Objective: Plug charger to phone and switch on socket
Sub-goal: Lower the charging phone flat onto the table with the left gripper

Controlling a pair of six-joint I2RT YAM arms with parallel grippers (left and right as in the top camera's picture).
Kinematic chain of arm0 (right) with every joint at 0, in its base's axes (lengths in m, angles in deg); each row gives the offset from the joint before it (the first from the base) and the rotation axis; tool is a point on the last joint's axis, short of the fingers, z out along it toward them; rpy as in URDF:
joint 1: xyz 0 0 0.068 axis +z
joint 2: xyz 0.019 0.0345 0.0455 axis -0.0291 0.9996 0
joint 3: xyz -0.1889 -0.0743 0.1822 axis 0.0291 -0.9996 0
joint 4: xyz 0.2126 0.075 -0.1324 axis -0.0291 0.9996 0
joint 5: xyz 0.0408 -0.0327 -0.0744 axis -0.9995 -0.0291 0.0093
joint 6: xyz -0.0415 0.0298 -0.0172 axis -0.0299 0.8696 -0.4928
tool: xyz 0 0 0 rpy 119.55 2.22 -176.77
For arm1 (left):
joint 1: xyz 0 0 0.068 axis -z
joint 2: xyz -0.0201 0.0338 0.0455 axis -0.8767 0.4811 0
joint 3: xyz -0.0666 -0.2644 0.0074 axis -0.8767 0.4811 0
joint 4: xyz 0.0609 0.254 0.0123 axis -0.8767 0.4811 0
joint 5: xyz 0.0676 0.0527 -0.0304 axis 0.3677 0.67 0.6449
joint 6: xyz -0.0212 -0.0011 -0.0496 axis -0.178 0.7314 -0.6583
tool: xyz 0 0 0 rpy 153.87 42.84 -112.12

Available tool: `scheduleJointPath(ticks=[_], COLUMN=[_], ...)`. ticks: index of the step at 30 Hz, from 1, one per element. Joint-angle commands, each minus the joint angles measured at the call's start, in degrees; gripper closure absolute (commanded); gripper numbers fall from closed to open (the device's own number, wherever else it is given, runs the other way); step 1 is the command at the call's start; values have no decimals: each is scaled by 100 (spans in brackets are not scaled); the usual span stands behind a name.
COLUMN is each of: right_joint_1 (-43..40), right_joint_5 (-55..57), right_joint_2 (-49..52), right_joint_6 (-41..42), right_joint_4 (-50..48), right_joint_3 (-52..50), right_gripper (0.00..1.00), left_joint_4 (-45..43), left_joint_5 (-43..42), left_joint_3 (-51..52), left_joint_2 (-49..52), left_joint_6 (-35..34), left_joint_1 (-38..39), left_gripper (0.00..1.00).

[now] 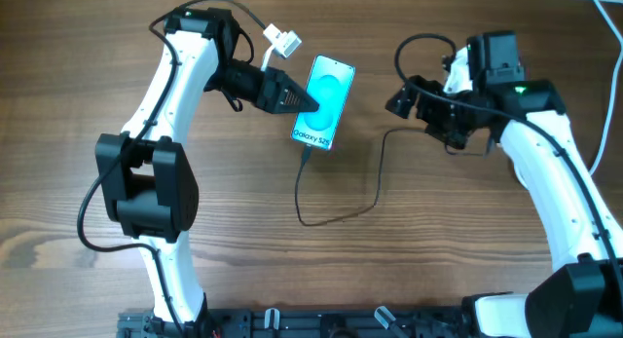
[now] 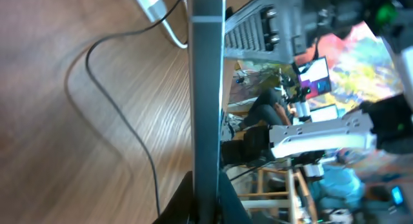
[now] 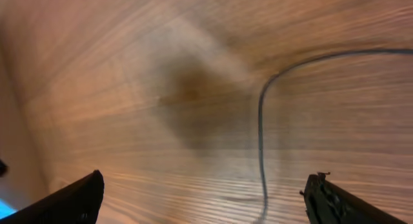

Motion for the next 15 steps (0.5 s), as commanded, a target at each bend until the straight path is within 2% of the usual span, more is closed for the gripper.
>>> scheduleJointPath(ticks=[1, 8, 15], right_joint_1=[-9, -9, -9], right_joint_5=[-28, -28, -31], right_joint_2=[-72, -61, -61], right_joint_6=[-601, -601, -595], right_joint_4=[116, 142, 151], right_joint_3=[90, 90, 90], right_gripper=[0, 0, 0], left_joint_4=[44, 70, 55], left_joint_5=[-435, -452, -452], left_joint_3=[-7, -7, -7], left_joint_2=[-179, -179, -179], left_joint_6=[951, 1202, 1071], left_joint_1=[-11, -11, -15], left_gripper=[96, 96, 96])
